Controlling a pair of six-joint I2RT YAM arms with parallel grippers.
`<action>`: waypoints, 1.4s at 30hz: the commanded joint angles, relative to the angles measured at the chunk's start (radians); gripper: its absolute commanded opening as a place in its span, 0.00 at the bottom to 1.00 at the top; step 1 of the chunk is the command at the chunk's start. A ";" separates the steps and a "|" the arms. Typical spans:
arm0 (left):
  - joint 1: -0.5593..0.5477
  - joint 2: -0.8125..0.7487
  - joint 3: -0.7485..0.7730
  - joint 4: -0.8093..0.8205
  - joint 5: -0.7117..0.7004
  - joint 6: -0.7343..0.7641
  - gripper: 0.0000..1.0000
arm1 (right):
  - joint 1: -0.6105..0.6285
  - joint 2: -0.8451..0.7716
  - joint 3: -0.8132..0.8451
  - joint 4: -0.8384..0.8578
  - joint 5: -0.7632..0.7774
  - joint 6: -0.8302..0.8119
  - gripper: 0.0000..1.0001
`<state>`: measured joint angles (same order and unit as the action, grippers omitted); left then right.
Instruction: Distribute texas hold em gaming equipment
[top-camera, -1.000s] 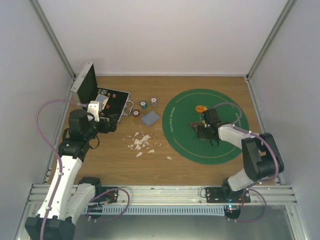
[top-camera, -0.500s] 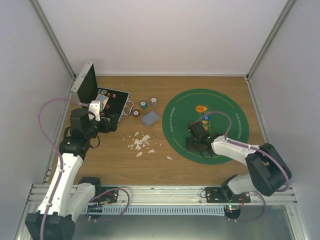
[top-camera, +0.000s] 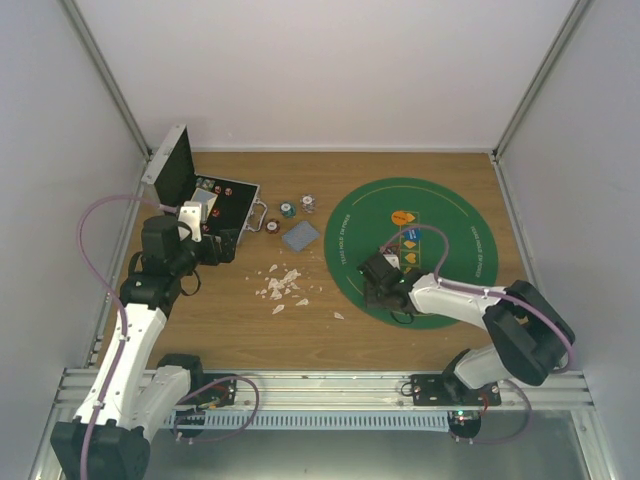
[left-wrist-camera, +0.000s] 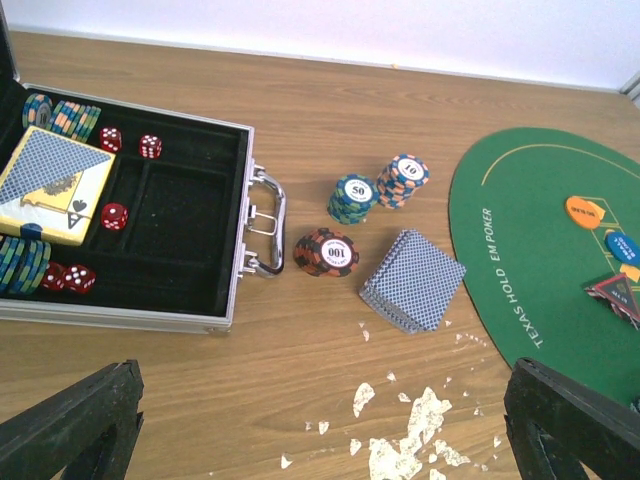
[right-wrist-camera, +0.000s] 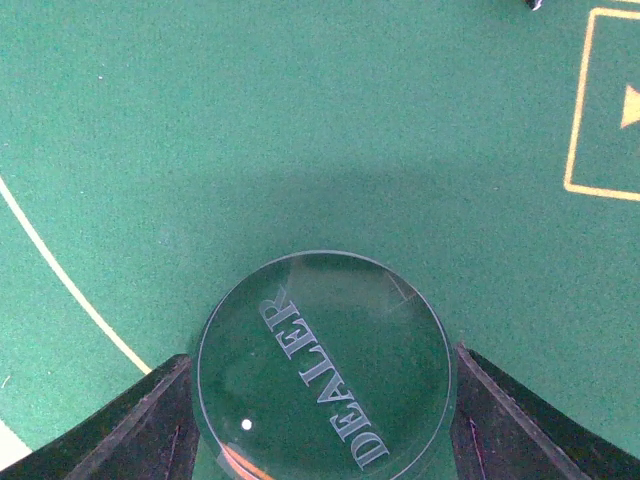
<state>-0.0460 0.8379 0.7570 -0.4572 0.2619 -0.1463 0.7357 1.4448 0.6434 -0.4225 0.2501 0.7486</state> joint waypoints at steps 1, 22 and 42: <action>-0.003 -0.007 -0.008 0.043 0.009 0.002 0.99 | 0.023 0.061 -0.033 -0.069 -0.050 0.063 0.58; -0.003 -0.013 -0.010 0.039 0.005 0.004 0.99 | -0.083 0.041 -0.028 -0.054 -0.022 -0.019 0.61; -0.003 -0.009 -0.012 0.038 0.013 0.005 0.99 | -0.113 0.030 0.004 -0.081 0.006 -0.046 0.68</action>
<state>-0.0460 0.8341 0.7570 -0.4572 0.2653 -0.1463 0.6506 1.4502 0.6605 -0.4259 0.2104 0.7101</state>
